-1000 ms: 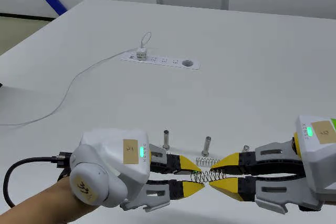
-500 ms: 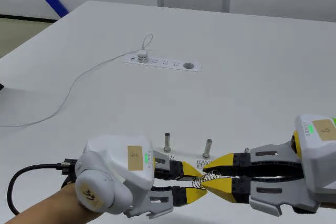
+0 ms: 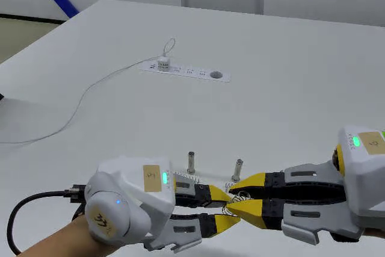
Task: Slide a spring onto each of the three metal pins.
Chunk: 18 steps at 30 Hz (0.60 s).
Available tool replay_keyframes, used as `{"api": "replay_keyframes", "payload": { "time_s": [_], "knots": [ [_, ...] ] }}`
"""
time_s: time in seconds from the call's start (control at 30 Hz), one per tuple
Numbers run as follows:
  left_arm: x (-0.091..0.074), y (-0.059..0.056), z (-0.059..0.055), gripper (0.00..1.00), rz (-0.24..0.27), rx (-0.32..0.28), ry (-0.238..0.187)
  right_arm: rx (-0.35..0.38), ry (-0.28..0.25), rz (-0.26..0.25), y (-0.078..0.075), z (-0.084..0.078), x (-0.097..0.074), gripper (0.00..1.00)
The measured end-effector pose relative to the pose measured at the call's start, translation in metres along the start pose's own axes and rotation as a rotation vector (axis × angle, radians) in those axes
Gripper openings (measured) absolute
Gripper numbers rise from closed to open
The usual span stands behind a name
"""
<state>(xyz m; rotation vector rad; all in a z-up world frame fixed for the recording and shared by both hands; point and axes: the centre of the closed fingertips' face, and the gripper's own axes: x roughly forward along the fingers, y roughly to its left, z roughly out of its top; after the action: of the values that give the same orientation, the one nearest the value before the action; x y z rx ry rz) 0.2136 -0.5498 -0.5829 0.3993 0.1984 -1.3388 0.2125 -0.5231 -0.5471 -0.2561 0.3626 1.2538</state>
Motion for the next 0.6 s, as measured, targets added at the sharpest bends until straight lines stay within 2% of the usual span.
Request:
{"api": "replay_keyframes", "payload": {
  "time_s": [0.17, 0.3, 0.43, 0.6],
  "knots": [
    [-0.001, 0.003, 0.003, 0.12, 0.014, -0.028, -0.027, 0.012, -0.01, -0.009, -0.003, 0.004, -0.001, 0.1],
    [-0.002, 0.009, -0.002, 0.21, 0.046, -0.043, -0.016, 0.008, -0.015, -0.017, -0.005, 0.006, -0.003, 0.11],
    [-0.007, 0.012, -0.003, 0.24, 0.07, -0.055, -0.024, 0.009, -0.009, -0.034, -0.01, 0.004, -0.005, 0.11],
    [-0.014, 0.015, -0.007, 0.34, 0.098, -0.095, -0.035, 0.015, -0.006, -0.067, -0.018, 0.002, -0.008, 0.11]
  ]
}}
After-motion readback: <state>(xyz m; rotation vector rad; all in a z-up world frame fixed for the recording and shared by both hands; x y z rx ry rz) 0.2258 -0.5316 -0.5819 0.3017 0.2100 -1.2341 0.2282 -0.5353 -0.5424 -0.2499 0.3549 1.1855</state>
